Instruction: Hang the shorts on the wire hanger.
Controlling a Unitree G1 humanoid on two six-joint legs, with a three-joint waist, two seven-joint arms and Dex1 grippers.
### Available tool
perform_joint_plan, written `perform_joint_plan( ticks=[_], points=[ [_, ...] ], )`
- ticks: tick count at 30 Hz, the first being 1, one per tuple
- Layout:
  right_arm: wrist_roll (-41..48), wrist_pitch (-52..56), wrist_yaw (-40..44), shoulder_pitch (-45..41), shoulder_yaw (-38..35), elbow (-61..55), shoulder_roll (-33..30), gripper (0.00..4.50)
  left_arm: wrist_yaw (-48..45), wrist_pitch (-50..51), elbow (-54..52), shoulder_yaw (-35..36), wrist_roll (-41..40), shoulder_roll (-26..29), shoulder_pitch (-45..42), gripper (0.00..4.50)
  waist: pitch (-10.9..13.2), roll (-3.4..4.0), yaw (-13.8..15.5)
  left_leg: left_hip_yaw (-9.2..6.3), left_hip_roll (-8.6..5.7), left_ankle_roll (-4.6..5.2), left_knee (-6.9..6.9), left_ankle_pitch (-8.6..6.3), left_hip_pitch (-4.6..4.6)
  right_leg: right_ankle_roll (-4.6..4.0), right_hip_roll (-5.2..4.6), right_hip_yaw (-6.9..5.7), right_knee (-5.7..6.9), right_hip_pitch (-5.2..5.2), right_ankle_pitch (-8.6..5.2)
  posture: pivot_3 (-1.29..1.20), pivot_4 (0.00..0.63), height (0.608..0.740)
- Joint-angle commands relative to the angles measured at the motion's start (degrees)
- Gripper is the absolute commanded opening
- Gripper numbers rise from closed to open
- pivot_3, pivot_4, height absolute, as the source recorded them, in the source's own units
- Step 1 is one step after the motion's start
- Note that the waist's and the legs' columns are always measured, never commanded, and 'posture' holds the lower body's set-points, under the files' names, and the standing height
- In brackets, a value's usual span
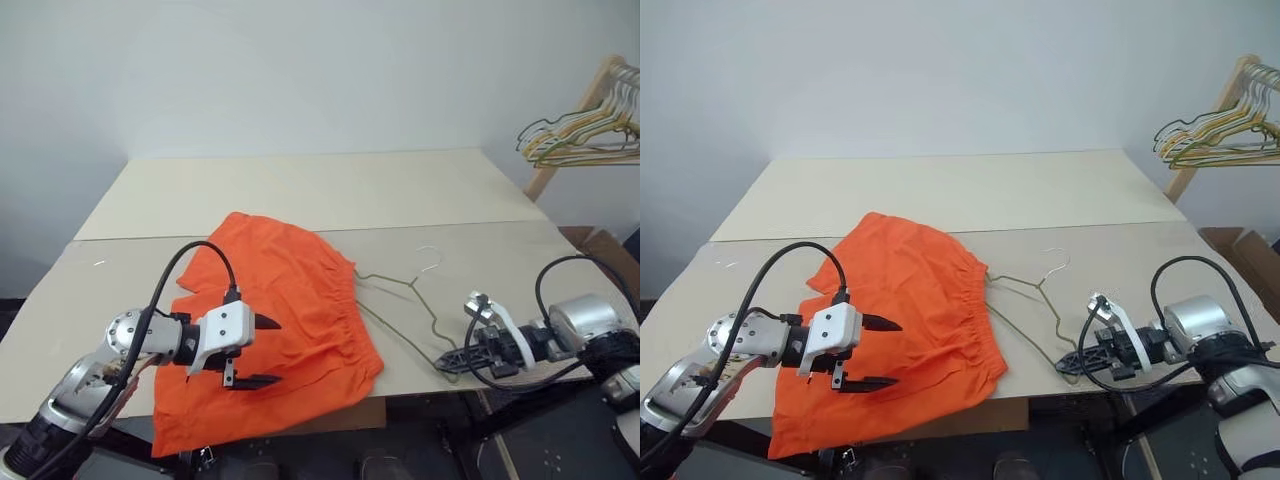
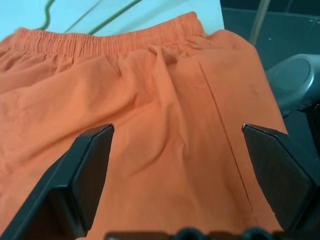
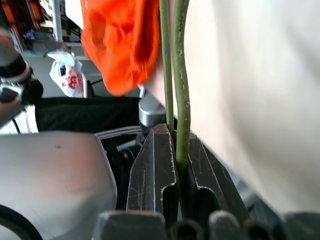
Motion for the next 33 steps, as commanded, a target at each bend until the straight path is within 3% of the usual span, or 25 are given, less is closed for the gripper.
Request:
perform_joint_plan(
  ticks=[1,4,13,19,28,33],
  points=[
    [4.12,0.88,3.44,-1.25,1.37,-3.33,-1.85,0.00,0.53,-0.50,-1.56,0.08,0.61,-0.13,-0.69,4.44,0.00,0.00,0.21,0.00,0.00,0.00,0.00,0.00,-0.01,0.00,0.00,-0.01,0.00,0.00,0.00,0.01,0.000,0.740],
    [5.31,1.70,3.44,-1.92,1.99,-4.01,-1.57,0.00,0.48,-0.69,-1.27,-0.11,0.77,-0.31,-0.95,4.44,0.00,0.00,0.29,0.00,0.00,0.00,0.01,0.00,-0.01,0.00,-0.01,-0.01,0.00,0.00,0.00,0.00,0.000,0.740],
    [-2.86,3.13,2.34,-7.96,1.35,8.95,7.58,0.00,0.50,-0.88,-0.50,-1.50,2.12,-1.25,-2.40,4.44,-0.01,0.00,-0.09,0.01,0.03,0.00,0.02,0.00,0.00,-0.04,0.06,0.01,0.06,-0.02,0.02,0.00,0.000,0.740],
    [-1.81,1.97,3.44,-8.15,1.08,7.51,7.71,0.00,0.78,-0.88,-0.40,-1.74,2.85,-1.45,-2.35,4.44,0.00,0.01,0.09,0.00,-0.01,0.00,0.03,0.00,-0.06,-0.04,0.00,-0.02,0.05,-0.04,0.02,0.00,0.000,0.740],
    [-7.53,-0.06,-1.88,-12.61,-9.53,20.74,13.85,0.00,1.29,-0.72,-0.77,-1.67,3.15,-1.98,-1.82,4.44,0.00,0.02,-0.06,-0.01,0.01,0.00,0.04,0.00,-0.01,-0.06,0.06,-0.01,0.10,-0.03,0.04,0.01,0.000,0.740],
    [-8.56,-2.74,-5.44,-10.46,-14.51,13.72,14.08,0.00,1.32,-1.00,-0.53,-1.97,3.47,-2.41,-1.93,4.44,0.00,0.02,-0.05,-0.01,0.01,-0.01,0.04,0.00,-0.03,-0.06,0.04,-0.01,0.11,-0.03,0.04,0.00,0.000,0.740]
  ],
)
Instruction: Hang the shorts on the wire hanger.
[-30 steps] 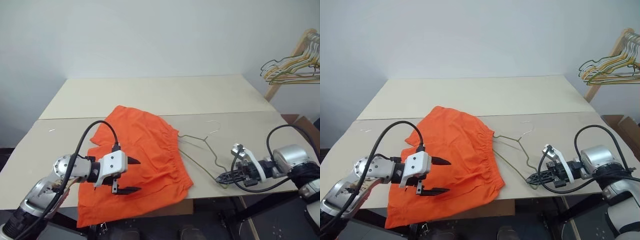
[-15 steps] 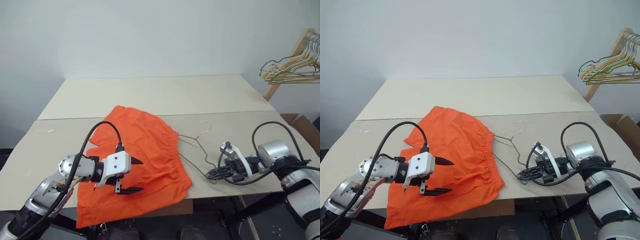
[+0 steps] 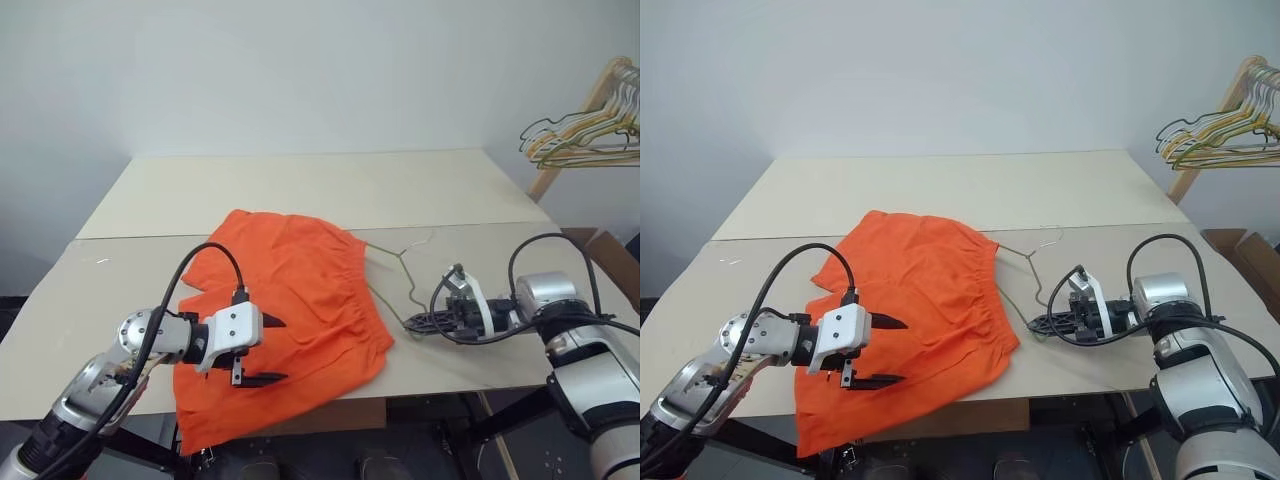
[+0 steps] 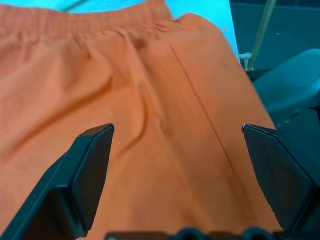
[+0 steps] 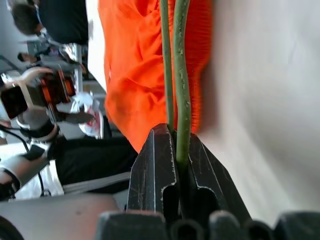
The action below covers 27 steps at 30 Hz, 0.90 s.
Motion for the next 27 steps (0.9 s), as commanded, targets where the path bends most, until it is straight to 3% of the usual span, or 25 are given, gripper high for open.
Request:
perform_joint_plan(
  ticks=[1,4,7,13,21,27],
  points=[
    [-1.04,-4.93,-3.50,1.51,-4.77,-9.12,-0.51,0.00,0.26,-1.00,-0.82,0.11,-0.03,-0.51,-0.73,4.44,0.00,0.00,-0.01,0.00,0.00,0.00,0.00,0.00,0.01,0.00,0.00,0.00,0.01,0.00,0.00,-0.01,0.000,0.740],
    [-2.83,-13.90,-9.36,6.89,-8.97,-19.46,-0.55,0.00,1.38,-1.77,0.38,0.49,0.79,-1.67,-2.09,4.44,0.00,0.01,0.00,-0.02,0.02,0.00,-0.01,0.00,0.00,0.01,0.01,-0.01,0.01,0.00,-0.01,-0.02,0.000,0.740],
    [-6.67,-26.15,-14.52,12.85,-11.47,-28.56,-0.32,0.00,7.85,-3.13,4.56,1.37,3.86,-6.39,-6.37,4.44,0.00,0.00,0.53,-0.06,-0.01,0.00,0.02,0.00,-0.05,0.03,-0.03,-0.08,0.00,0.01,-0.01,-0.03,0.000,0.740],
    [-9.78,-37.01,-16.23,14.36,-12.66,-28.79,1.56,0.00,13.89,-6.29,15.25,3.26,6.67,-12.37,-20.98,4.44,-0.02,-0.03,0.21,-0.05,-0.04,-0.01,0.13,0.01,-0.06,0.10,0.00,-0.02,-0.01,0.03,0.07,-0.02,0.000,0.740],
    [-16.78,-48.30,-15.49,13.92,-10.19,-30.79,1.39,0.00,5.65,-11.59,31.48,5.64,3.94,-11.10,-39.67,4.44,-0.02,-0.02,-0.33,-0.05,-0.07,0.00,0.10,0.00,-0.23,0.09,-0.04,0.00,-0.10,-0.09,0.07,-0.04,0.000,0.740],
    [-22.08,-55.84,-16.48,14.87,-8.05,-31.45,1.65,0.00,-13.25,-18.98,44.62,2.78,2.87,-6.97,-44.99,4.44,-0.01,-0.01,-1.55,-0.05,-0.06,-0.01,0.09,0.01,-0.15,0.09,0.01,-0.03,-0.04,-0.07,0.06,-0.06,0.000,0.740]
  ],
)
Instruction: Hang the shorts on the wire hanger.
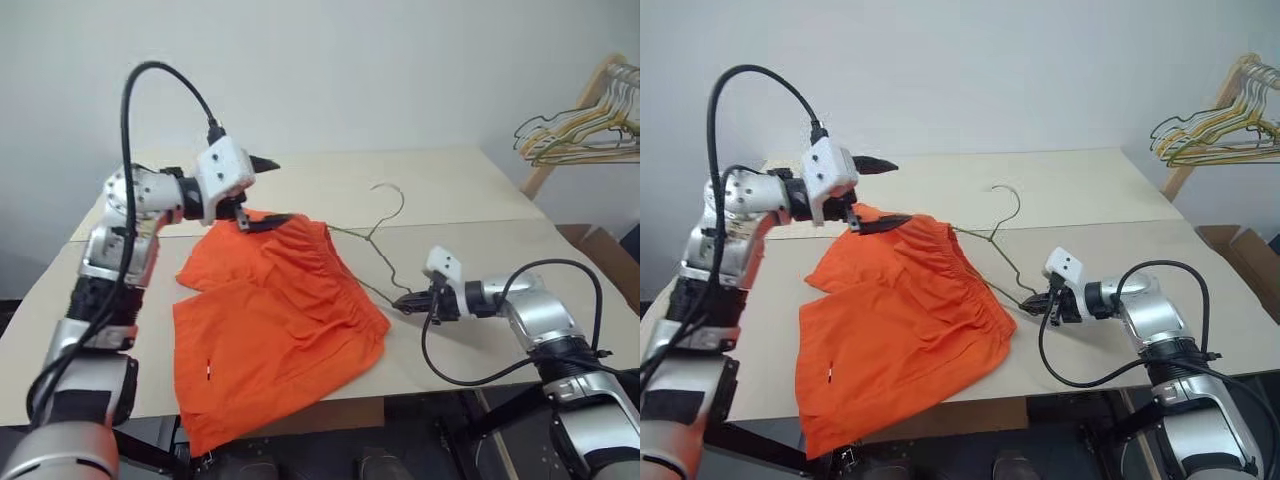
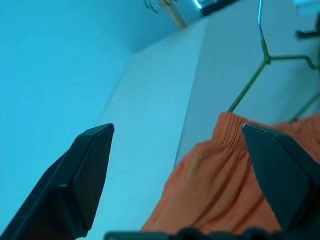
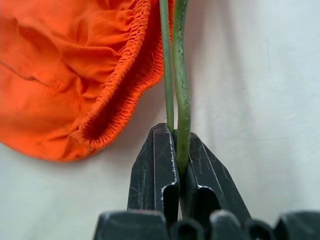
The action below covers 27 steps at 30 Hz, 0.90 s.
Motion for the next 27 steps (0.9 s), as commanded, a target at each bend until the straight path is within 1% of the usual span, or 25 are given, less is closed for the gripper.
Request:
perform_joint_plan(
  ticks=[1,4,8,13,16,22,23,25,26,27],
  points=[
    [-2.08,-4.12,-0.58,-0.71,0.10,-2.80,0.11,0.00,-9.48,-2.91,5.10,-1.11,-1.71,0.81,-3.04,4.44,0.00,0.00,-0.22,0.00,0.00,0.00,0.00,0.00,-0.02,0.00,-0.01,0.00,-0.01,0.00,0.00,-0.06,0.000,0.740],
    [-2.09,-3.51,-0.86,-0.77,-0.31,-5.21,0.84,0.00,-14.14,-3.30,8.89,-2.16,-1.01,0.38,-5.05,4.44,0.00,-0.01,-0.36,0.00,0.00,0.00,0.04,0.00,-0.12,0.01,-0.02,0.00,-0.03,-0.03,0.00,-0.06,0.000,0.740],
    [-1.38,1.03,-0.60,-1.46,0.04,-9.28,1.26,0.00,-18.63,-3.42,13.12,-3.01,-0.87,-1.08,-7.69,4.44,0.00,-0.01,-0.38,-0.06,0.00,0.00,0.07,0.00,-0.21,0.01,-0.01,-0.03,-0.02,-0.09,0.00,-0.07,0.000,0.740],
    [-2.98,1.03,-0.90,-1.11,1.24,-12.25,1.09,0.00,-21.72,-2.88,17.22,-4.09,0.87,-2.15,-10.30,4.44,0.00,-0.01,-0.49,-0.07,0.00,0.01,0.08,0.00,-0.20,0.01,-0.01,-0.03,0.00,-0.09,-0.01,-0.08,0.000,0.740],
    [-3.44,1.86,-1.16,-1.30,1.86,-13.22,1.14,0.00,-23.46,-2.17,18.26,-6.50,0.74,-1.30,-10.97,3.86,0.00,-0.01,-0.72,-0.08,0.00,0.00,0.08,0.00,-0.24,0.02,-0.01,-0.03,0.01,-0.13,-0.01,-0.08,0.000,0.740],
    [-3.81,3.11,-0.90,-1.89,2.17,-15.26,1.41,0.00,-23.51,-3.35,19.52,-11.60,0.08,0.16,-11.49,1.94,0.00,-0.01,-1.56,-0.13,0.00,0.01,0.08,0.00,-0.29,0.02,-0.01,-0.05,0.02,-0.16,-0.01,-0.09,0.000,0.740],
    [-3.75,3.22,-0.94,-2.05,2.12,-15.66,1.52,0.00,-23.51,-3.31,20.25,-11.50,1.19,-0.35,-11.66,1.66,0.00,0.00,-1.68,-0.15,0.00,0.01,0.08,0.00,-0.30,0.02,-0.01,-0.06,0.02,-0.16,-0.01,-0.09,0.000,0.740],
    [-3.48,3.75,-1.02,-2.27,2.00,-16.43,1.70,0.00,-23.51,-4.35,21.66,-11.45,3.12,-1.07,-11.80,0.91,0.00,-0.01,-1.82,-0.15,0.00,0.01,0.08,0.00,-0.31,0.02,-0.01,-0.06,0.02,-0.17,-0.01,-0.09,0.000,0.740],
    [-3.29,4.21,-1.04,-2.38,1.95,-16.94,1.79,0.00,-23.51,-4.98,22.30,-11.53,3.94,-1.33,-11.76,0.68,0.00,-0.01,-1.85,-0.15,0.00,0.01,0.08,0.00,-0.33,0.02,-0.01,-0.06,0.02,-0.18,-0.01,-0.09,0.000,0.740],
    [-3.05,4.48,-1.04,-2.44,1.87,-17.39,1.88,0.00,-23.44,-5.52,22.81,-11.62,4.56,-1.54,-11.71,0.33,0.00,-0.01,-1.87,-0.15,0.00,0.01,0.08,0.00,-0.32,0.02,-0.01,-0.06,0.02,-0.19,-0.01,-0.09,0.000,0.740]
  ],
)
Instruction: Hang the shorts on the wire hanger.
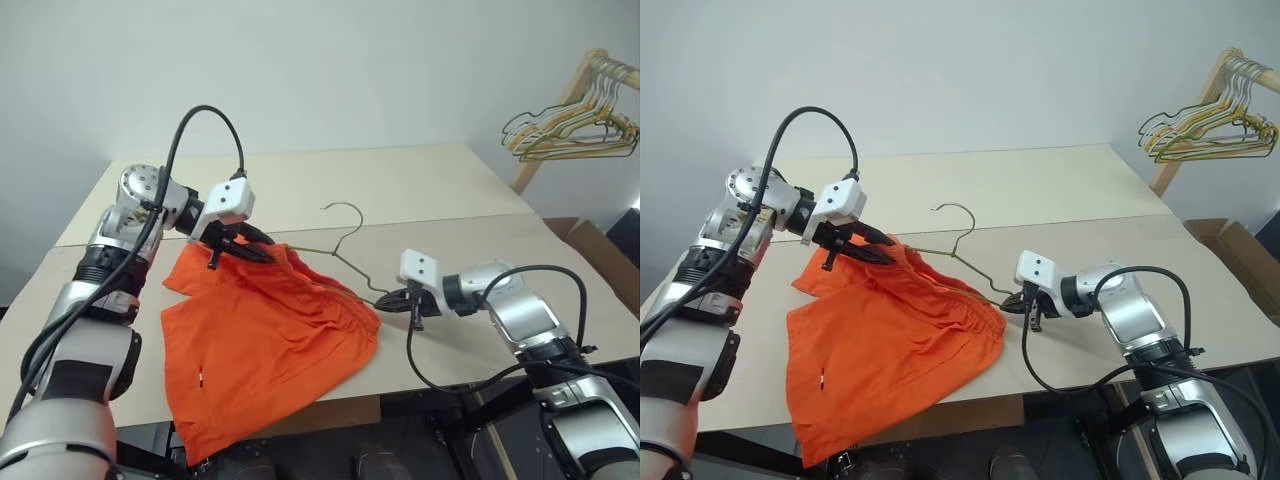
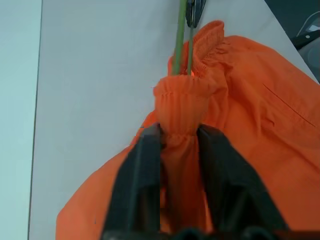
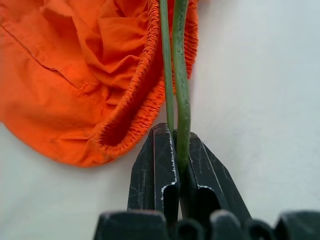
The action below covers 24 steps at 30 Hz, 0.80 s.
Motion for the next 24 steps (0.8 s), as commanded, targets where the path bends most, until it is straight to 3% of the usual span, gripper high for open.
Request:
perform_joint_plan(
  ticks=[1,9,17,18,24],
  points=[
    [1.40,1.19,-0.02,-2.52,-1.17,-4.22,0.52,0.00,0.27,-2.62,1.91,0.19,2.54,-0.61,-2.13,0.07,0.00,0.00,-0.02,0.00,0.00,0.00,0.00,0.00,-0.02,0.00,0.00,0.00,0.00,-0.02,0.00,-0.09,0.000,0.740],
    [1.82,1.67,-0.06,-2.17,-1.42,-6.14,0.62,0.00,2.72,-5.82,4.17,0.97,5.45,-1.72,-1.93,0.03,0.00,0.00,-0.02,-0.01,0.00,0.00,0.08,0.00,-0.26,0.00,-0.01,0.00,0.06,-0.24,0.00,-0.09,0.000,0.740],
    [-1.19,-11.46,-2.35,0.02,-1.85,-6.49,0.54,0.00,4.64,-7.40,3.46,2.25,6.52,-1.89,-1.36,0.03,0.00,0.00,-0.02,0.00,0.00,0.00,0.09,0.00,-0.33,0.00,-0.01,0.00,0.08,-0.33,0.01,-0.09,0.000,0.740],
    [-1.32,-11.89,-1.95,0.41,-1.69,-6.55,0.02,0.59,3.95,-7.26,2.78,2.70,6.14,-1.38,-1.27,0.00,0.00,0.00,-0.02,0.00,0.00,0.00,0.09,0.00,-0.35,0.00,-0.01,0.01,0.09,-0.36,0.01,-0.09,0.000,0.740],
    [-1.01,-12.20,-3.97,1.45,-4.19,-4.73,-1.12,2.43,0.98,-8.19,-0.08,4.47,4.71,1.22,-0.15,0.00,0.00,0.00,-0.24,0.00,0.00,0.00,0.11,0.00,-0.44,-0.01,-0.01,0.03,0.15,-0.48,0.01,-0.11,0.000,0.740]
  ],
)
